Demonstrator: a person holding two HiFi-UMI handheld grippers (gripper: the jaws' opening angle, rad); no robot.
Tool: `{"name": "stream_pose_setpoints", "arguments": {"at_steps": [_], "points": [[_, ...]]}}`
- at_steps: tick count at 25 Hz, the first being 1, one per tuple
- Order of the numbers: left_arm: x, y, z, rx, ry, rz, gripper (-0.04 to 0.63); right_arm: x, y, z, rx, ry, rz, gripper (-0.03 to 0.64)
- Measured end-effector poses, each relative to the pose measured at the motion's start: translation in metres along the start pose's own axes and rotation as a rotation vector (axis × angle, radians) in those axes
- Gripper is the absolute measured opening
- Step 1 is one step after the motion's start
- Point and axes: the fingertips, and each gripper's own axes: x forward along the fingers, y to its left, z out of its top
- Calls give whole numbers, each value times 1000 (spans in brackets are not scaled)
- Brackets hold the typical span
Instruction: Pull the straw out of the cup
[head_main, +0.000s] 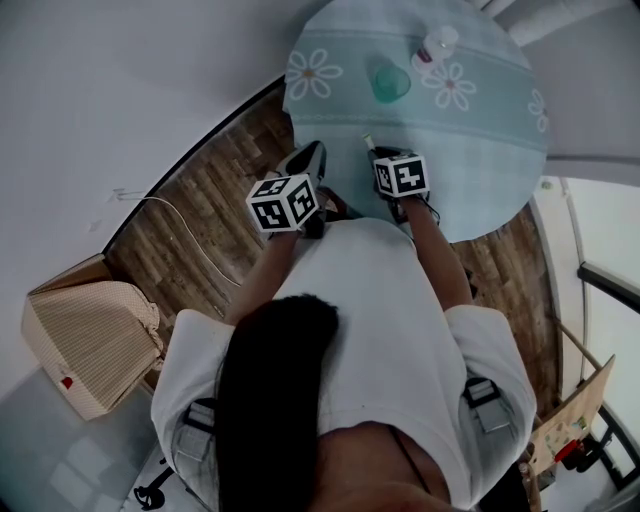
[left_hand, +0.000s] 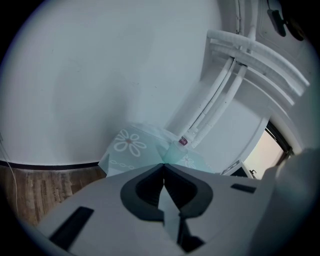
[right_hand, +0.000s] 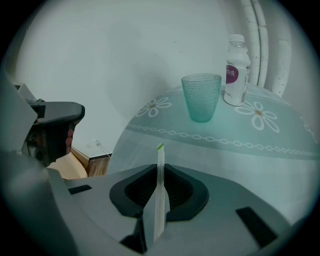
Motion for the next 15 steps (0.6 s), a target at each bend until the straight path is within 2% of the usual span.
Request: {"name": "stream_pose_setpoints", "arguments": {"at_steps": [9, 15], "points": [[-2, 2, 0, -5, -7, 14, 9, 8, -5, -5, -7, 14, -8, 61], [-5, 2, 2, -4, -13, 15, 9, 8, -2, -6, 15, -5, 29, 63]]}}
